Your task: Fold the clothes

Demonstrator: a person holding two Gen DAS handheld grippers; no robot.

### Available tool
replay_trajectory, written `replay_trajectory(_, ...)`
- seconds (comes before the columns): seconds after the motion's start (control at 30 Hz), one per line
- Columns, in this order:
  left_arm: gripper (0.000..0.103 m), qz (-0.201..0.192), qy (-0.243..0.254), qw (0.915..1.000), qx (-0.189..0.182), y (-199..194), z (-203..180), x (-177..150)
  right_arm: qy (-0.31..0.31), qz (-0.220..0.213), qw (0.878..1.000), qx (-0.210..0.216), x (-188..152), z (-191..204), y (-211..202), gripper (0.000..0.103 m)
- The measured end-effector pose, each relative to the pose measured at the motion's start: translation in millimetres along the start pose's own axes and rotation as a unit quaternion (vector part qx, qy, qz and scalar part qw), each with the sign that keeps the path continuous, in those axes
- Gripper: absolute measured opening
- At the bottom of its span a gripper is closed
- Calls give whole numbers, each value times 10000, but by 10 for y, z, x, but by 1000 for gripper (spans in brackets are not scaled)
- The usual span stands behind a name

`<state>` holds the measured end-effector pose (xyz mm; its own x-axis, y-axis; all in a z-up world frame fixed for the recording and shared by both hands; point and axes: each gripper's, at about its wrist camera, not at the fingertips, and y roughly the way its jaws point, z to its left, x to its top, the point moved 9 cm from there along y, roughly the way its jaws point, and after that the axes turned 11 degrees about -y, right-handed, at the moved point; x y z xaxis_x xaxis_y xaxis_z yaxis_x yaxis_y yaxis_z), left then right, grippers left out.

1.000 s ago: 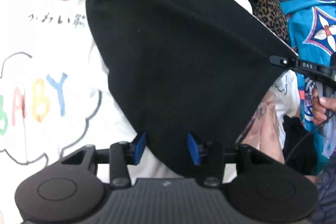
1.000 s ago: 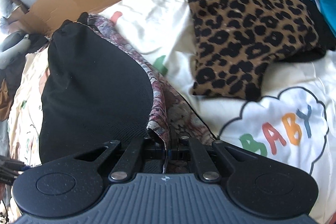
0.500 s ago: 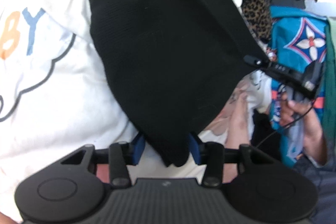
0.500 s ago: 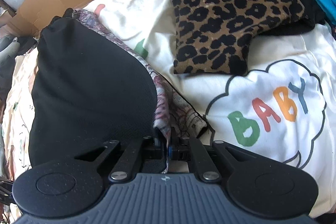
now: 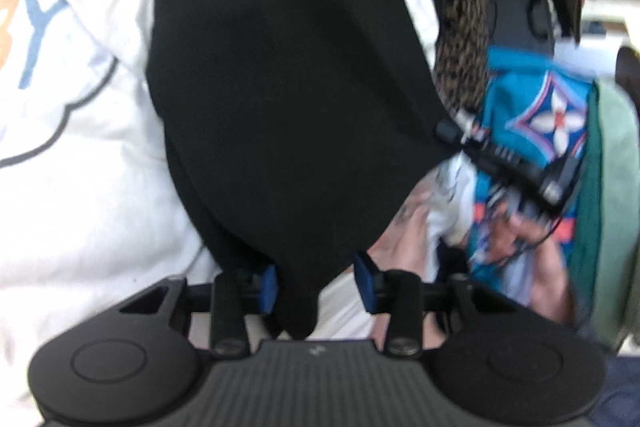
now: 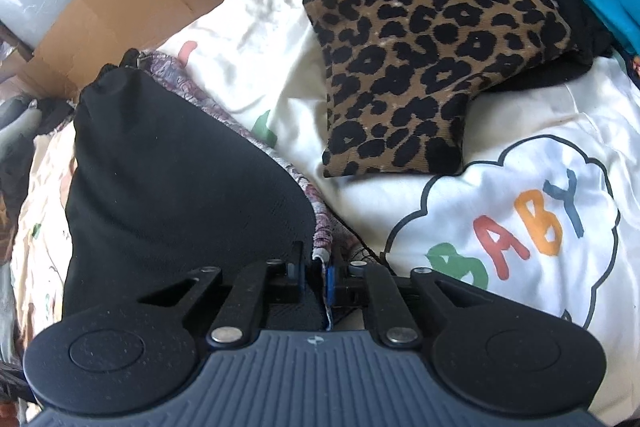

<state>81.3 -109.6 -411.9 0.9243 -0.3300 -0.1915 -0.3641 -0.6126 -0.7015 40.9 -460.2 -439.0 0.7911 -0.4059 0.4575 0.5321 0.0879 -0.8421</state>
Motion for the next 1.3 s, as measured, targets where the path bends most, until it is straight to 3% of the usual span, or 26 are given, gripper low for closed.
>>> replay_trajectory(0.07,35,112,13,9998,175,25,89,-42,-38,4,10000,-27,-8,-4,-6,3)
replay_trajectory(0.13,16,236,-108,9996,94,36,135,-78,-26,21,10000,-62,-30,-32,-14,2)
replay_trajectory(0.2,8,289,-12,9995,121,17,143,-98,26,44,10000,-38,-63,-66,-29,2)
replay_trajectory(0.3,4,292,79,9994,157,-35,154,-88,71,72,9999,-8,-108,-89,-55,2)
replay_trajectory(0.4,2,335,117,9993,155,-171,255,-108,41,110,9999,-14,-133,-86,-76,1)
replay_trajectory(0.67,2,481,363,9974,401,-51,251,-165,36,201,9998,-41,-146,-137,-32,3)
replay_trajectory(0.87,2,531,435,9964,505,40,224,-183,32,129,9996,-261,-138,-217,-112,16)
replay_trajectory(1.03,2,535,516,9947,717,21,286,-198,-82,134,9996,-238,-163,-212,-116,14)
replay_trajectory(1.17,2,551,498,9944,751,29,304,-194,-271,189,9991,-268,-182,-165,-54,5)
replay_trajectory(1.3,2,572,569,9946,657,67,213,-208,-538,127,9974,-468,-138,-144,-87,4)
